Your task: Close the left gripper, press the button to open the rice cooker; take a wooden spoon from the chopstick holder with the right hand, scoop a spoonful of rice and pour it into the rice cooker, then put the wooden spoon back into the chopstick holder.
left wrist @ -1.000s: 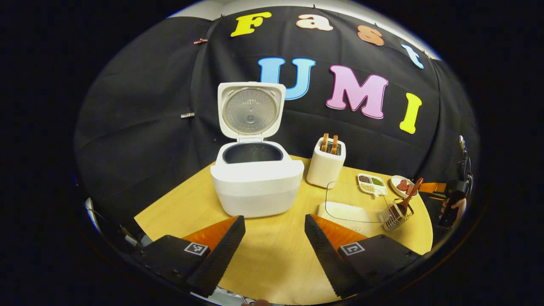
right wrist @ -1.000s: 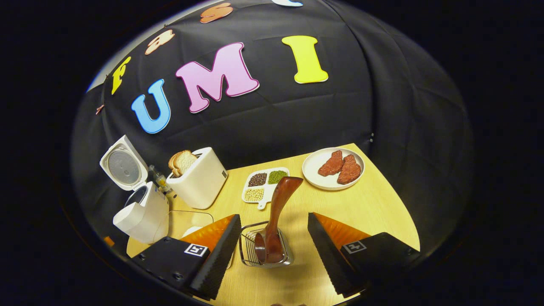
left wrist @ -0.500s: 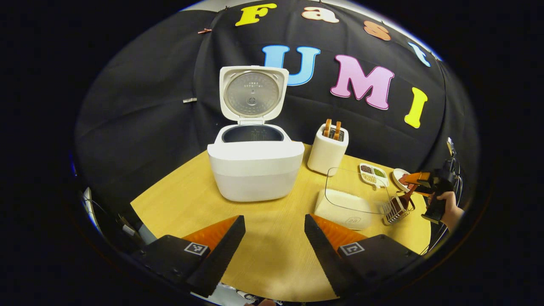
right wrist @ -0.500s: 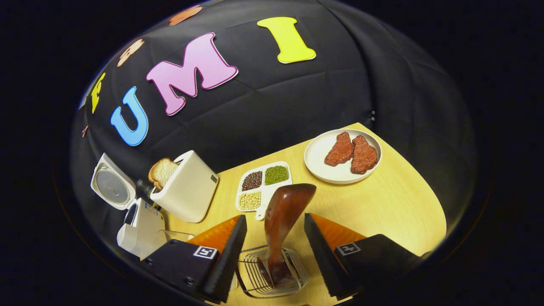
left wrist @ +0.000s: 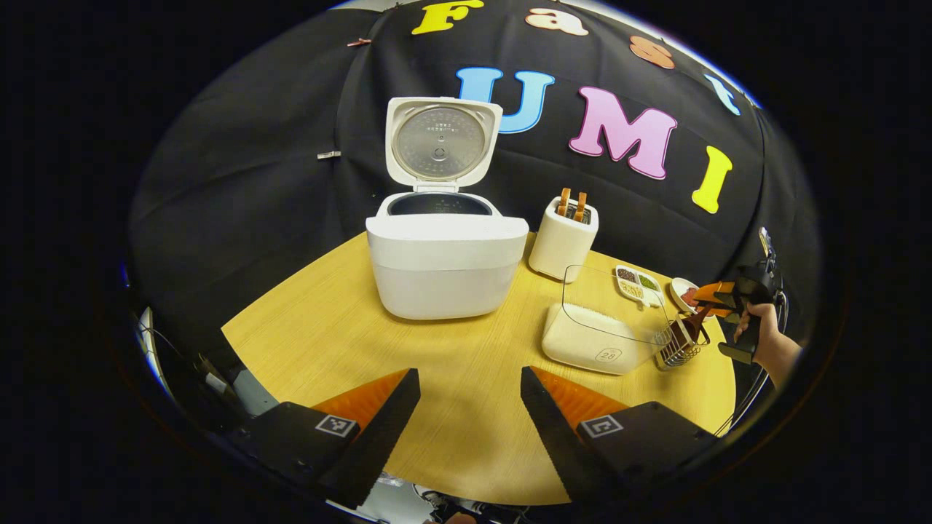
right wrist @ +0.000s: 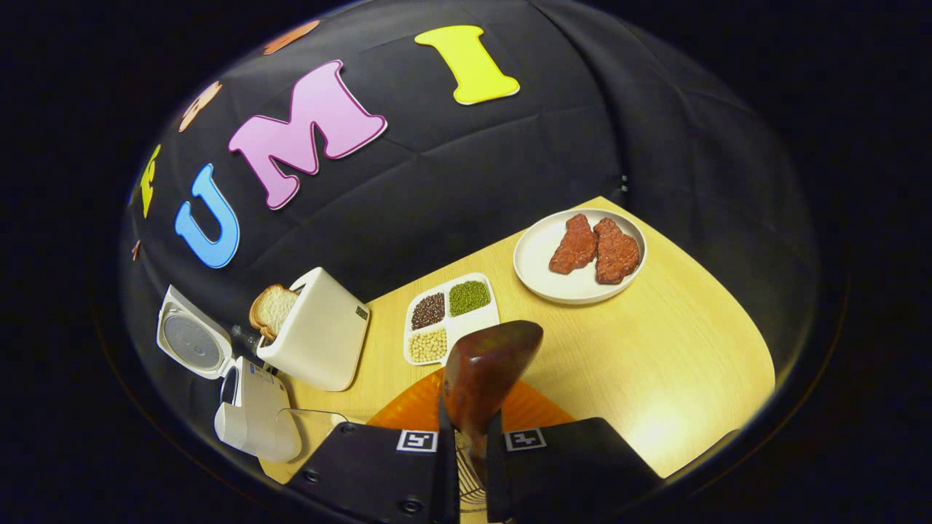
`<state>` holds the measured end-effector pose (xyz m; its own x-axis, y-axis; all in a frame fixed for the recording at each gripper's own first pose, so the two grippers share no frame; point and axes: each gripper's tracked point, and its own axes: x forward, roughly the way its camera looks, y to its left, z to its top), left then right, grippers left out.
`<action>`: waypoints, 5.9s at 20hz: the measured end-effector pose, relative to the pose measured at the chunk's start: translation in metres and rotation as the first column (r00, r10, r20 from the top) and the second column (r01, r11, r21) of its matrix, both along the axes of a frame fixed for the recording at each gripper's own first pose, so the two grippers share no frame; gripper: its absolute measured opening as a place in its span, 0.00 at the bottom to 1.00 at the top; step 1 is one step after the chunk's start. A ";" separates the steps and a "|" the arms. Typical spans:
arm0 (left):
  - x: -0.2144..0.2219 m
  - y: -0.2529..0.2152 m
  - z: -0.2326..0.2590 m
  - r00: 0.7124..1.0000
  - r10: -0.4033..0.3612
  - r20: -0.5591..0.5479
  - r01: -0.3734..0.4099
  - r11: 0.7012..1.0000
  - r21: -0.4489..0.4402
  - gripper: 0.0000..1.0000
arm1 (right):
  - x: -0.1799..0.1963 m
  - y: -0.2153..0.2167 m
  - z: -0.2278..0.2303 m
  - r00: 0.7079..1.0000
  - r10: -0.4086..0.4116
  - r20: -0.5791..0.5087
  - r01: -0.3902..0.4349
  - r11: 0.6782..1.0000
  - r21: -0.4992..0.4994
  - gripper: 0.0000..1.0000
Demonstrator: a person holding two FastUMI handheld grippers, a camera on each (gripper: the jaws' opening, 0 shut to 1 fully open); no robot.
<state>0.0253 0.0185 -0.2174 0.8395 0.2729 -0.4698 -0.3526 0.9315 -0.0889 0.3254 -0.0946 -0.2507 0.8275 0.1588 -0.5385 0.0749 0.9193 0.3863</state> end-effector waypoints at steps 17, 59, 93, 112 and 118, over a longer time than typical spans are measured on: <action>-0.005 0.037 -0.011 0.992 -0.112 0.064 0.116 0.991 -0.068 0.96 | -0.035 0.121 0.136 0.944 0.095 0.316 -0.072 0.994 -0.084 0.14; 0.003 0.093 -0.038 0.984 -0.166 0.061 0.176 0.949 -0.260 0.96 | -0.091 0.174 0.017 0.958 -0.272 -0.086 0.285 0.895 0.342 0.18; -0.036 0.142 -0.031 0.963 -0.244 0.117 0.264 0.942 -0.207 0.96 | -0.025 0.447 0.139 0.995 -0.033 -0.090 0.084 0.756 0.649 0.18; -0.028 0.171 -0.012 0.950 -0.236 0.202 0.285 0.922 -0.261 0.96 | -0.011 0.548 0.122 0.792 0.467 0.393 -0.420 0.884 -0.203 0.18; -0.028 0.178 -0.009 0.949 -0.241 0.203 0.284 0.933 -0.221 0.96 | -0.040 0.586 0.122 0.621 0.662 0.419 -0.547 0.749 -0.374 0.13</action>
